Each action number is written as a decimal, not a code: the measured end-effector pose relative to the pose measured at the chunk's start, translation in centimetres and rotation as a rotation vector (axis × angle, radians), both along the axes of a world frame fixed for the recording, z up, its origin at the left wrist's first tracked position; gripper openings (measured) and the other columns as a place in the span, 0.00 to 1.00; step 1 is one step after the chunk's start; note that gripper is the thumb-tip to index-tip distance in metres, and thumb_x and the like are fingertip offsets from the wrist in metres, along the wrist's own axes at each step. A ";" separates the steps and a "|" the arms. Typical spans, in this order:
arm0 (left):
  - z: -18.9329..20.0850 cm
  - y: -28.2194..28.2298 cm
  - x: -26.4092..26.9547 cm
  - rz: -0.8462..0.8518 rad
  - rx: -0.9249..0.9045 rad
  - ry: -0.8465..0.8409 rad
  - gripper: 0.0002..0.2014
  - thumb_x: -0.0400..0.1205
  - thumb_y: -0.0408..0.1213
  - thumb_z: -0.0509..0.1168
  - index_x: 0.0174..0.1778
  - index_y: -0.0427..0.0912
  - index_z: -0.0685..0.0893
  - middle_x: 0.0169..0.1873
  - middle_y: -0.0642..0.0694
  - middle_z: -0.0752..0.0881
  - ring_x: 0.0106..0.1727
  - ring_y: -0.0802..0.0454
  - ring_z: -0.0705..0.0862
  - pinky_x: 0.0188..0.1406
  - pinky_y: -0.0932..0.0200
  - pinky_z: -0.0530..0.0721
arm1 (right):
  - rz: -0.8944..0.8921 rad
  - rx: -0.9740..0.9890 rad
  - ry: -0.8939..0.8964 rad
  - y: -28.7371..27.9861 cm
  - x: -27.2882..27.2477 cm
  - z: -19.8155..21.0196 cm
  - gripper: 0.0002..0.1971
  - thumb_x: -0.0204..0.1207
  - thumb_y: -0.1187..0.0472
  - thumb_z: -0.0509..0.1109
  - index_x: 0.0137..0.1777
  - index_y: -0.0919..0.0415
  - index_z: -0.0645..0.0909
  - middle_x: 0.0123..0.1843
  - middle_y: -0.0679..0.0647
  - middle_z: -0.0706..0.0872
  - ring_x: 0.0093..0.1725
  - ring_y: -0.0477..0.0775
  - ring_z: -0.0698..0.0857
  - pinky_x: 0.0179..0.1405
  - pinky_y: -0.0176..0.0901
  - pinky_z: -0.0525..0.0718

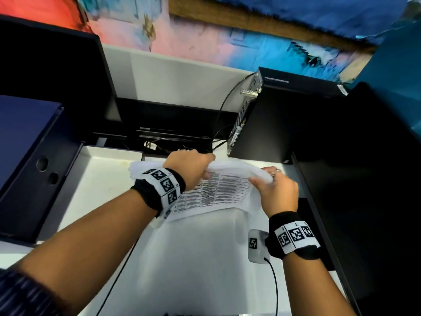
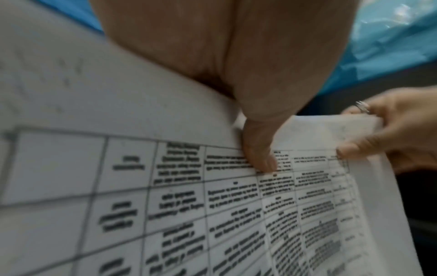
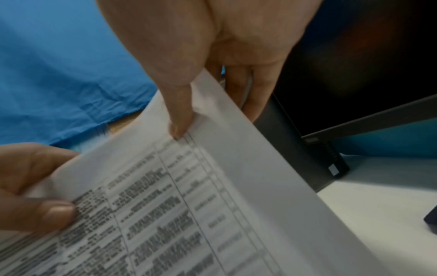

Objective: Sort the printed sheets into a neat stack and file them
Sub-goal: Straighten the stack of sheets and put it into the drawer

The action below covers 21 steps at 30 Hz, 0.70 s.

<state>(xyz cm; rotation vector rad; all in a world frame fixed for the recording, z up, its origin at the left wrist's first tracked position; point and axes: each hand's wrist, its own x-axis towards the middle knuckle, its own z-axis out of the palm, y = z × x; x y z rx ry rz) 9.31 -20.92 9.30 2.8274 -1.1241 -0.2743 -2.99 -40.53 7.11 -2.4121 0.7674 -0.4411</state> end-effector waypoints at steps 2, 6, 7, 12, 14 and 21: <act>0.6 0.9 0.6 0.062 -0.142 0.043 0.08 0.81 0.50 0.69 0.51 0.56 0.77 0.41 0.50 0.86 0.47 0.42 0.87 0.42 0.53 0.80 | -0.119 0.089 -0.217 -0.4 -0.1 -0.2 0.37 0.66 0.56 0.84 0.74 0.51 0.73 0.71 0.52 0.77 0.70 0.53 0.78 0.69 0.41 0.74; 1.3 3.6 1.7 0.252 -0.684 0.393 0.12 0.76 0.42 0.77 0.53 0.52 0.86 0.44 0.55 0.90 0.46 0.53 0.89 0.49 0.56 0.86 | -0.255 0.587 -0.281 0.3 -0.1 -0.4 0.64 0.60 0.56 0.87 0.86 0.51 0.44 0.86 0.56 0.54 0.84 0.55 0.60 0.79 0.45 0.59; 1.4 4.0 1.7 0.277 -0.822 0.540 0.13 0.76 0.38 0.77 0.55 0.50 0.86 0.47 0.54 0.91 0.48 0.54 0.91 0.51 0.58 0.87 | -0.199 0.755 -0.289 0.6 0.1 -0.4 0.61 0.60 0.55 0.87 0.86 0.51 0.48 0.84 0.55 0.62 0.81 0.54 0.67 0.79 0.49 0.66; -0.4 3.6 0.9 0.427 -1.108 0.600 0.12 0.76 0.35 0.76 0.53 0.50 0.87 0.48 0.52 0.92 0.50 0.55 0.91 0.56 0.55 0.88 | -0.026 0.804 -0.473 1.6 1.4 2.0 0.35 0.59 0.49 0.88 0.63 0.62 0.81 0.58 0.52 0.91 0.59 0.50 0.89 0.63 0.53 0.85; -1.2 3.0 -0.1 0.518 -1.201 0.451 0.10 0.77 0.35 0.76 0.52 0.49 0.84 0.46 0.54 0.91 0.48 0.57 0.89 0.52 0.63 0.86 | 0.019 0.714 -0.555 2.3 1.2 3.2 0.24 0.66 0.58 0.84 0.60 0.62 0.84 0.56 0.50 0.91 0.58 0.46 0.89 0.60 0.42 0.86; -4.2 3.8 -2.0 0.540 -1.089 0.489 0.23 0.79 0.41 0.73 0.67 0.48 0.71 0.55 0.55 0.86 0.56 0.60 0.86 0.54 0.61 0.85 | -0.034 0.796 -0.382 4.7 0.1 0.3 0.17 0.66 0.65 0.84 0.54 0.60 0.85 0.46 0.50 0.93 0.47 0.48 0.93 0.53 0.56 0.91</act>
